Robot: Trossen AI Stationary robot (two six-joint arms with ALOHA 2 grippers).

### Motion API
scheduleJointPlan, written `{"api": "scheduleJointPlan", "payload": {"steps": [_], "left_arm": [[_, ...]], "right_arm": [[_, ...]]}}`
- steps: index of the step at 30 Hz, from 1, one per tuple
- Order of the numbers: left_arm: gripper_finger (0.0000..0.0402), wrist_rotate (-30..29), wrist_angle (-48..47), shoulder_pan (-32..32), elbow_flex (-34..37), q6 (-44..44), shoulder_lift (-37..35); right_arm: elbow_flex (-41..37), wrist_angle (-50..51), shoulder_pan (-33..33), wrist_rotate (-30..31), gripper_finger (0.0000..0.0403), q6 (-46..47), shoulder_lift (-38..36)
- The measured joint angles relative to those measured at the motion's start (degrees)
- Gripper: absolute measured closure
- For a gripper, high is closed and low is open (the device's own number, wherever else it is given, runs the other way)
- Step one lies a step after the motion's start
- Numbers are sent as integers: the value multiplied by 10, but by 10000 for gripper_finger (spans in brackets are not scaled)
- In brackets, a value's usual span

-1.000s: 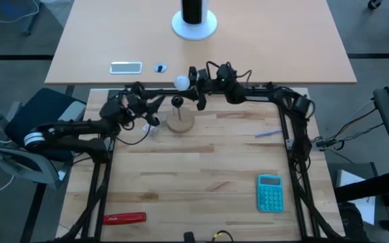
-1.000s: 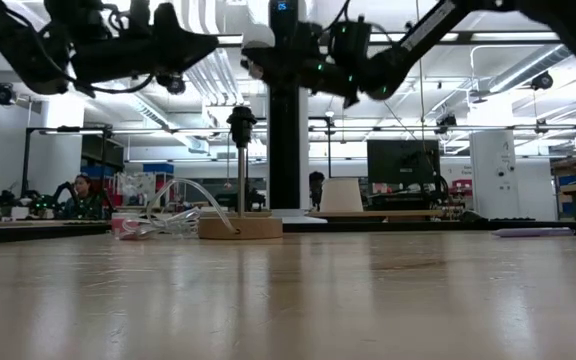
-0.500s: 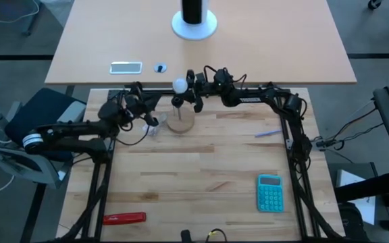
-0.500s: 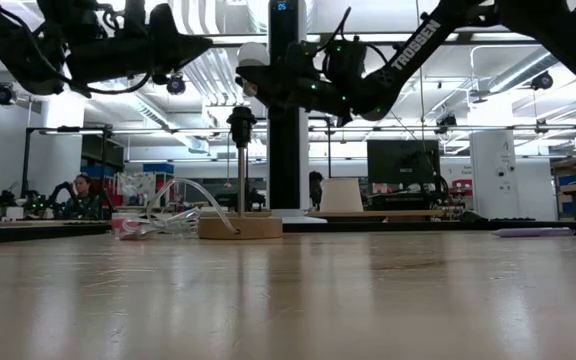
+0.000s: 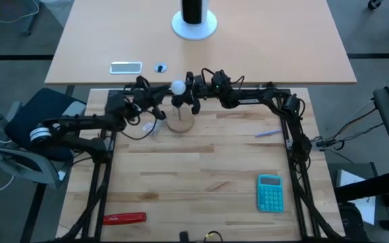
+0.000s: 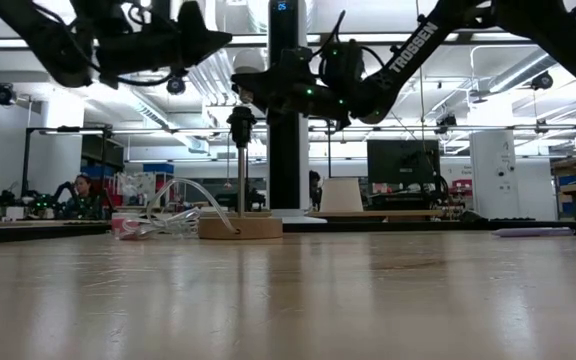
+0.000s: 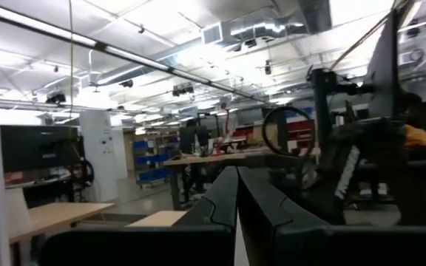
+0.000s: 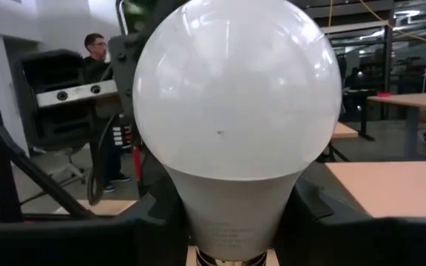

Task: Screw lightbulb
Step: Insert the lightbulb into the wooden table lamp

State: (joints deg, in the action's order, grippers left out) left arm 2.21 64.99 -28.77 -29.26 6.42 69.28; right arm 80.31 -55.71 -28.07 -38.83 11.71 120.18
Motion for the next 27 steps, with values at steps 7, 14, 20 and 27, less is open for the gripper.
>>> {"api": "scheduleJointPlan", "payload": {"steps": [7, 14, 20, 27], "left_arm": [[401, -3, 0, 0, -31, 2, 31], [401, -3, -1, 0, -30, 2, 32], [401, -3, -27, 0, -29, 2, 32], [401, -3, -67, 0, -29, 0, 32]], "right_arm": [[0, 31, 7, 14, 276, -42, 0], [0, 50, 6, 32, 276, -70, 0], [0, 65, 7, 35, 276, -73, 0], [0, 71, 8, 35, 244, -77, 0]]}}
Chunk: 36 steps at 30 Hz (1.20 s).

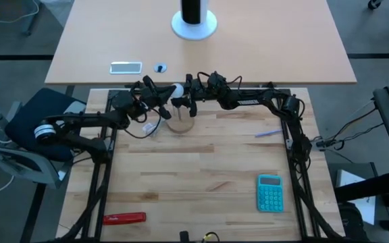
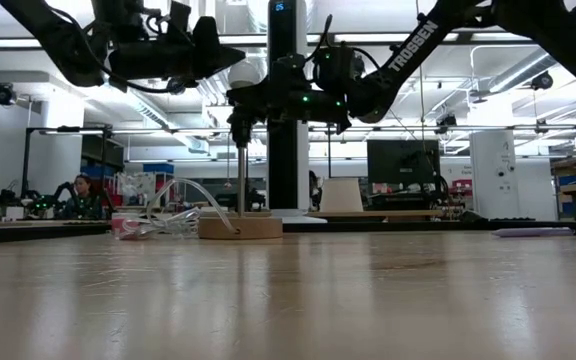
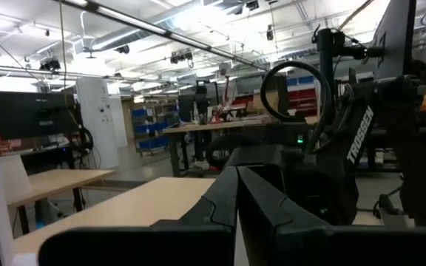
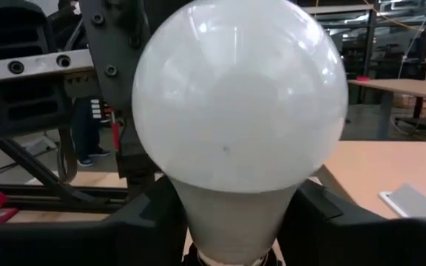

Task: Screw lightbulb
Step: Insert the lightbulb into the wooden table lamp

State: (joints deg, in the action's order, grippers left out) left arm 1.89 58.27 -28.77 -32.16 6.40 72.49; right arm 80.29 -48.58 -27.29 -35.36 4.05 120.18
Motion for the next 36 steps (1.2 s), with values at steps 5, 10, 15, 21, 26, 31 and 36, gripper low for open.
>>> {"api": "scheduleJointPlan", "payload": {"steps": [5, 10, 15, 21, 26, 31, 36], "left_arm": [[401, 0, 0, 0, 0, 0, 0], [401, 0, -4, 0, 0, -3, 0], [401, -24, -11, 0, 0, -9, -1], [401, -25, -14, 0, 0, -9, -1], [401, -25, -15, 0, 0, -9, -1], [401, -25, -16, 0, 0, -9, -1], [401, -25, -17, 0, 0, -9, -1]], "right_arm": [[0, 4, 0, 0, 217, -3, 0], [0, 4, 0, 0, 205, -8, 0], [0, 14, 0, 0, 194, -12, -1], [-1, 58, 0, 0, 174, -40, -12], [-1, 105, 0, 9, 162, -67, -30], [-1, 145, 0, 11, 159, -87, -48], [-1, 193, 0, 12, 168, -104, -64]]}}
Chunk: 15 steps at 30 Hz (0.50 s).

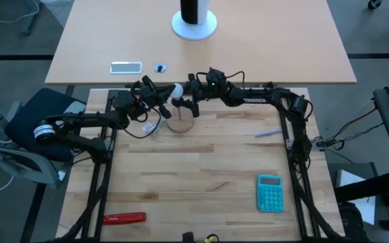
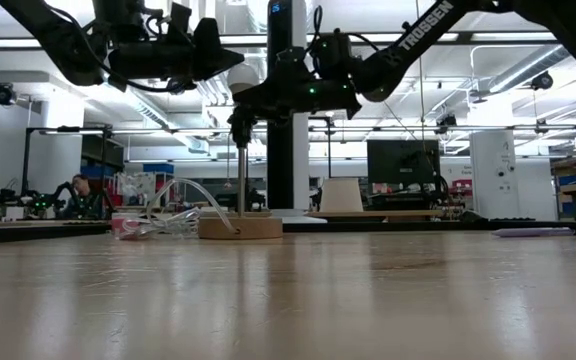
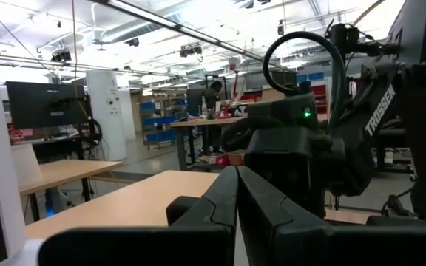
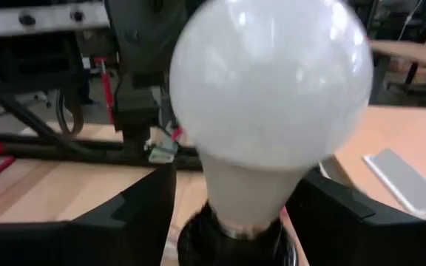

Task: Screw lightbulb
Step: Insert the lightbulb into the wooden table lamp

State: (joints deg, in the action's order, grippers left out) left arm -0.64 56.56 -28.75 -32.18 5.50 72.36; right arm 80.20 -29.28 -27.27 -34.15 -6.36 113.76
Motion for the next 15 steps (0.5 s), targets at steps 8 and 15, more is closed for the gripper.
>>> {"api": "scheduleJointPlan", "payload": {"steps": [8, 15], "left_arm": [[401, 0, 0, 0, 0, 0, 0], [401, -1, 0, 0, 0, 0, 0]], "right_arm": [[0, 82, 0, 7, 173, -30, -35], [0, 141, 0, 31, 165, -61, -60]]}}
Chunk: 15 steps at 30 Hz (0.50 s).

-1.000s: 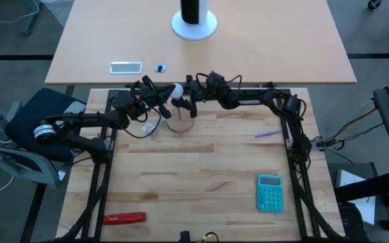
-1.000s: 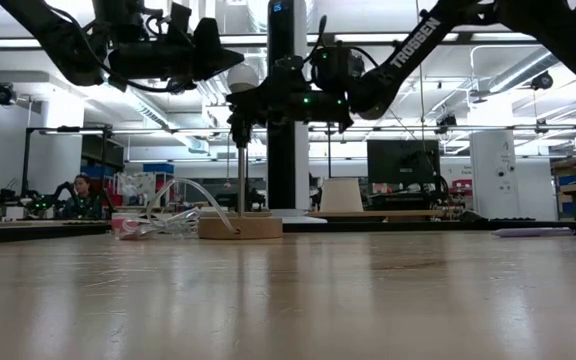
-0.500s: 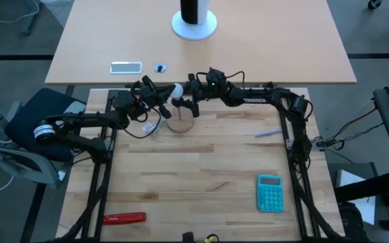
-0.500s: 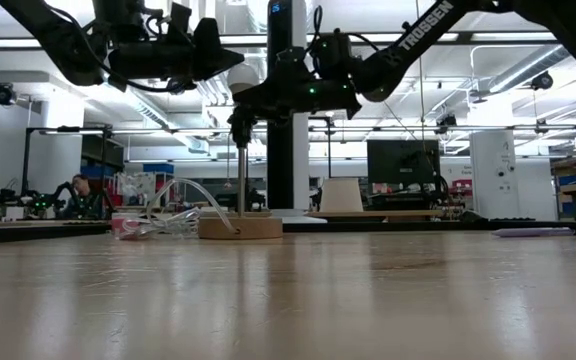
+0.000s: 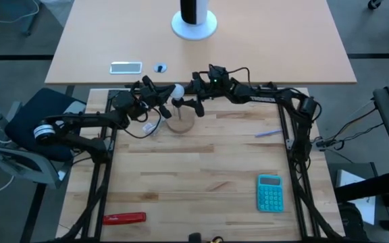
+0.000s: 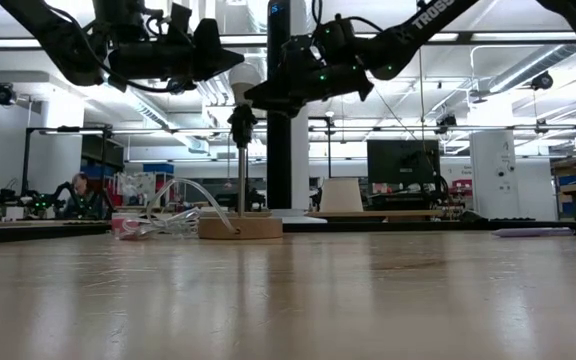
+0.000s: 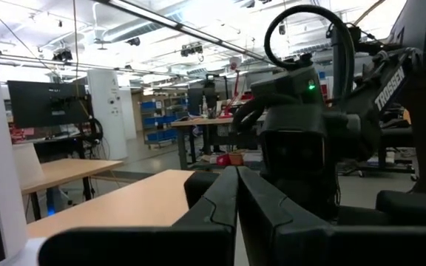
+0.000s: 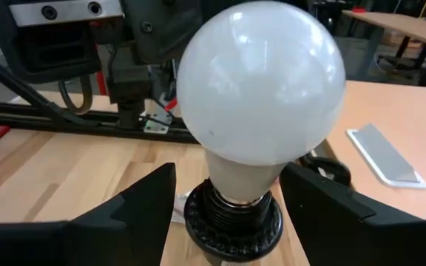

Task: Screw lightbulb
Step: Insert the lightbulb into the wooden table lamp

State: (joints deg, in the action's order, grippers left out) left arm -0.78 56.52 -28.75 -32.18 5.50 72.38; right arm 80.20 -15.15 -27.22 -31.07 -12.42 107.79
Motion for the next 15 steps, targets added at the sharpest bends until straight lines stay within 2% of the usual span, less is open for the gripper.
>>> {"api": "scheduleJointPlan", "payload": {"steps": [10, 15], "left_arm": [[401, 0, -12, 0, 2, 22, -17], [401, 2, -72, 0, 2, 46, -64]], "right_arm": [[0, 53, -8, 2, 179, 3, -8], [0, 117, -22, 28, 186, 1, -20]]}}
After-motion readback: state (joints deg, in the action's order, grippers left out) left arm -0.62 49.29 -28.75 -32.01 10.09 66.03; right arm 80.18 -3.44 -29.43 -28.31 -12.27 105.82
